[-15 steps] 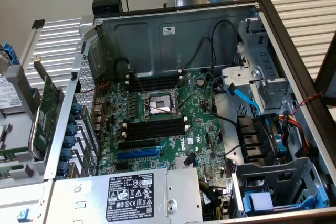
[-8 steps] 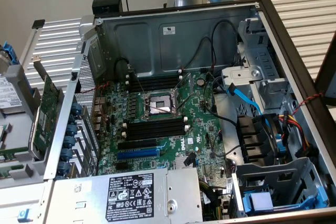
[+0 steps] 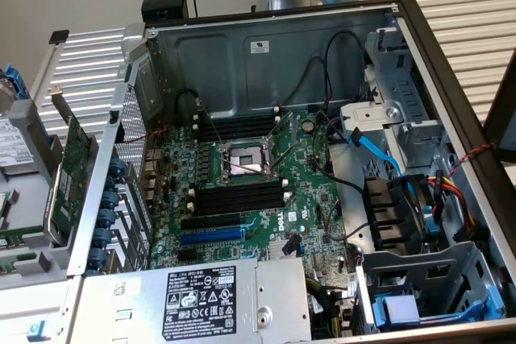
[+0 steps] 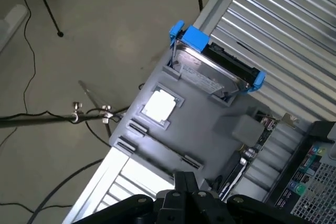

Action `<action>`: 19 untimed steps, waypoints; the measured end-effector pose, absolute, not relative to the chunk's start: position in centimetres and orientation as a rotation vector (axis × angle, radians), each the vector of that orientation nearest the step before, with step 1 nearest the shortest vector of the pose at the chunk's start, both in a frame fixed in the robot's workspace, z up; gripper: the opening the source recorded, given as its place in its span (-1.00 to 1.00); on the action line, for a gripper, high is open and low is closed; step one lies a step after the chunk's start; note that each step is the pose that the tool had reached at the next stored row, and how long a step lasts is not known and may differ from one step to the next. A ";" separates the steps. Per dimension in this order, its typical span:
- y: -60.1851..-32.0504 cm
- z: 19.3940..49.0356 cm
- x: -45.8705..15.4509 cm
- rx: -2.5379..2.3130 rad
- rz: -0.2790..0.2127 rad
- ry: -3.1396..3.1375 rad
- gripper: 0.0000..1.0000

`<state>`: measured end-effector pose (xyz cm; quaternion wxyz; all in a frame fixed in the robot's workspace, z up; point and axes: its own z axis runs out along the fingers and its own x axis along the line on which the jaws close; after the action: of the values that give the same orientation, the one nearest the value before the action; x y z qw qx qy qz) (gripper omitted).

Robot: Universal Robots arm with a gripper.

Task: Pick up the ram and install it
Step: 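Pick up the ram and move it above insertion slot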

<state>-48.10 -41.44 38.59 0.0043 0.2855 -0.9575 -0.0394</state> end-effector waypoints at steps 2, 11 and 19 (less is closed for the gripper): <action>-41.4 38.6 -48.1 0.948 -0.123 -2.982 -0.80; -41.4 38.5 -48.1 1.186 -0.121 -2.889 -0.80; -41.4 38.4 -48.1 1.370 -0.086 -2.791 -0.80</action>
<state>-48.12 -41.44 38.42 0.0157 0.4404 -0.8973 -0.0278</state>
